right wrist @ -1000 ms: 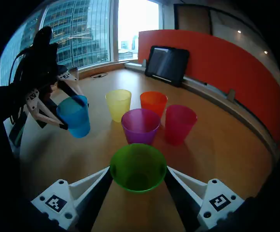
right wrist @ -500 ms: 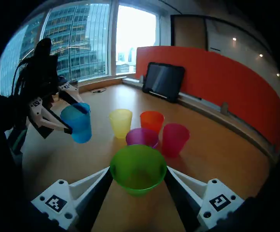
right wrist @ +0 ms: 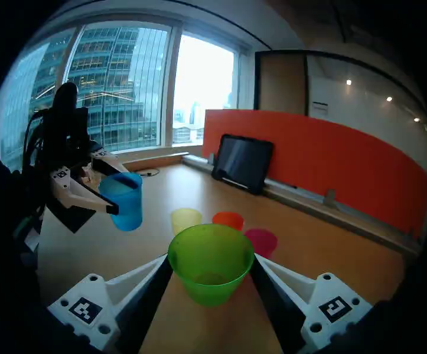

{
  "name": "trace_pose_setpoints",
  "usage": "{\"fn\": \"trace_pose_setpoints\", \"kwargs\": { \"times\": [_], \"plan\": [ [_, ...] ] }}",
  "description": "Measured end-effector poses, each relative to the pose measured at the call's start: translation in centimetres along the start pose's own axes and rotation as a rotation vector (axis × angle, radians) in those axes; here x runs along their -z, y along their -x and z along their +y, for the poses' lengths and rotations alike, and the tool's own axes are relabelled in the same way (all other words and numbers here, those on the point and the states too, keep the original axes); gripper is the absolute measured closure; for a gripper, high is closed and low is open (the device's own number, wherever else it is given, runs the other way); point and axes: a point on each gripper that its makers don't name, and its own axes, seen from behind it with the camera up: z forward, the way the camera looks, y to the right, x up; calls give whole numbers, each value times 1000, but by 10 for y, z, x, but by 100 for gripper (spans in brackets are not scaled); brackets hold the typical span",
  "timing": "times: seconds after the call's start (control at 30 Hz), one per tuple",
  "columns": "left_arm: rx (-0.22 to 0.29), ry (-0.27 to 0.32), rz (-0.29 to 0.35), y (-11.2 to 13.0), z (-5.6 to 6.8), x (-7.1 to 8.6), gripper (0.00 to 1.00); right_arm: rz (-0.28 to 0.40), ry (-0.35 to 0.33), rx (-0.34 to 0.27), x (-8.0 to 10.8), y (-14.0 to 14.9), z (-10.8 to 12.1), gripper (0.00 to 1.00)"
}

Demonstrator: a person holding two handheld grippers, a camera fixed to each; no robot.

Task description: Pour water

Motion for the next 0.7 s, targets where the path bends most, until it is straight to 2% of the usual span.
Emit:
{"fn": "trace_pose_setpoints", "kwargs": {
  "times": [0.47,0.7],
  "plan": [
    [20,-26,131,-43,-1,20,13,152,35,17,15,-56,-8,8],
    [17,-31,181,-59,-2,24,13,201,41,23,19,-75,-9,8]
  ]
}}
